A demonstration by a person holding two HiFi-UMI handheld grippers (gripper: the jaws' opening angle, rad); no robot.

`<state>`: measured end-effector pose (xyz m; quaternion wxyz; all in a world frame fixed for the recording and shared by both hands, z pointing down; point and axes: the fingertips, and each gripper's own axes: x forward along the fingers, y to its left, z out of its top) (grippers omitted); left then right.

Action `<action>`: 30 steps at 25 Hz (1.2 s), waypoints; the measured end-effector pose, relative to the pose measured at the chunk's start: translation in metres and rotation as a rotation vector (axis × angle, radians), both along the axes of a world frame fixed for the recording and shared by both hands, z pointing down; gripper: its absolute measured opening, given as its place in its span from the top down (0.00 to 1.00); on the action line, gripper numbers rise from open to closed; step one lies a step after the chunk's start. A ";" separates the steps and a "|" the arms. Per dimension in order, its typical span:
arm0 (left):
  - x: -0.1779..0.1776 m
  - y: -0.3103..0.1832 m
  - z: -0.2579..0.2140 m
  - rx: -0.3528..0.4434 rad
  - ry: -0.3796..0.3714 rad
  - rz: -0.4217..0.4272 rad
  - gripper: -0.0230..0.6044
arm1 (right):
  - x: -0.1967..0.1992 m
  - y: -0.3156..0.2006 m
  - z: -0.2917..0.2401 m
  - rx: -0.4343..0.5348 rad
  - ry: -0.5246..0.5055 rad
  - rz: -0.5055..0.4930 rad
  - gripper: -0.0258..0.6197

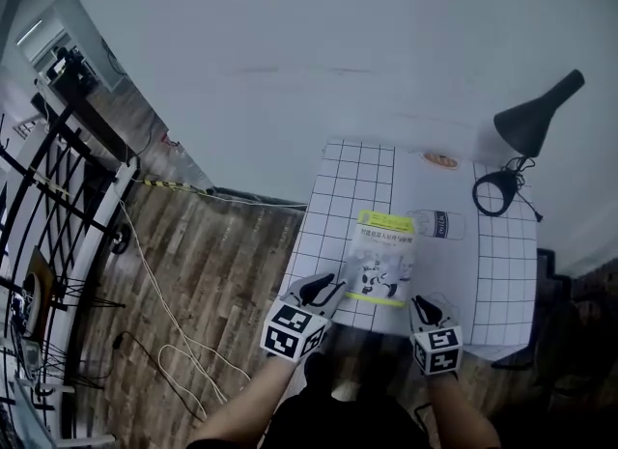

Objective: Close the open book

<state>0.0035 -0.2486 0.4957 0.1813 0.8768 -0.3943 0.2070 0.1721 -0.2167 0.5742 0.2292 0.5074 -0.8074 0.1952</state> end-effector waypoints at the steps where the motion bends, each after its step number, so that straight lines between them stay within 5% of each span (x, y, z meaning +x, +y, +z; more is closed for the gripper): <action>1: 0.000 0.001 -0.003 0.002 0.002 -0.015 0.79 | 0.002 -0.003 -0.008 0.013 0.001 -0.016 0.91; 16: 0.034 -0.004 -0.070 0.106 -0.027 -0.060 0.83 | 0.030 -0.019 -0.131 0.230 -0.110 -0.095 0.94; 23: 0.044 -0.024 -0.125 0.193 0.036 -0.047 0.90 | 0.046 -0.021 -0.174 0.257 -0.107 -0.077 0.95; 30: 0.004 -0.023 -0.146 0.259 0.020 -0.052 0.94 | 0.001 -0.034 -0.237 0.432 -0.203 -0.050 0.96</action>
